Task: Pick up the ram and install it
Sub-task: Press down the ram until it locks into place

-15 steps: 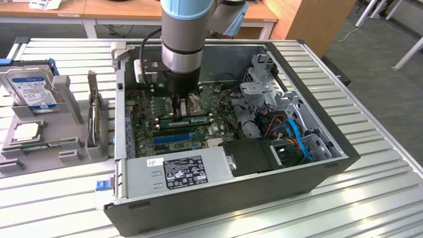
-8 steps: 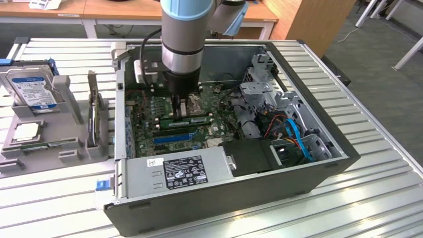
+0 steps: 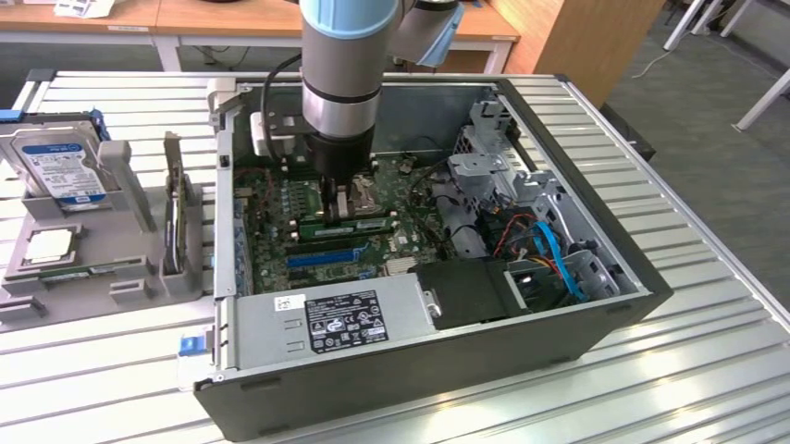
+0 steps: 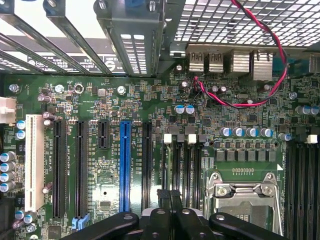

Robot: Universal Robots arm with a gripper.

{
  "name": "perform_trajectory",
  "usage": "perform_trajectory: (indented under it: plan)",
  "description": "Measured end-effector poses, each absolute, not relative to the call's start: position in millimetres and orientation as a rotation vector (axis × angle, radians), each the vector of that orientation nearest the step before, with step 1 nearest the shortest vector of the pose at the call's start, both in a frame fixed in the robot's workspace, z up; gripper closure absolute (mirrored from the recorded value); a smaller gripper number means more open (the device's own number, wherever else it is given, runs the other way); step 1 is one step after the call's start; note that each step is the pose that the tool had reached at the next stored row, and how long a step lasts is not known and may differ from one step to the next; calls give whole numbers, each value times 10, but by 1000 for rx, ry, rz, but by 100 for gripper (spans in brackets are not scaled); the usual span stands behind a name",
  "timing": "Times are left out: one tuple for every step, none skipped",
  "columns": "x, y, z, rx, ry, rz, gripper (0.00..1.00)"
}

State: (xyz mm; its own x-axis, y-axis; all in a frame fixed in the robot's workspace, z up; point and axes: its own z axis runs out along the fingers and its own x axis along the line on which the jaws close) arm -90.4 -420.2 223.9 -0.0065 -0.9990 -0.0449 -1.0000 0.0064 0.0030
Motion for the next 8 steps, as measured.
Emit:
perform_trajectory:
  plan:
    - [-904,-4202,2237,-2193,2207,53,90]
    - [-904,-4202,2236,-2193,2207,53,90]
    - [-905,-4202,2235,-2193,2207,53,90]
    - [-905,-4203,2234,-2193,2207,53,90]
    - [-904,-4202,2232,-2193,2207,53,90]
    - [-905,-4202,2231,-2193,2207,53,90]
    - [-905,-4202,2229,-2193,2207,53,90]
    - [-905,-4202,2228,-2193,2207,53,90]
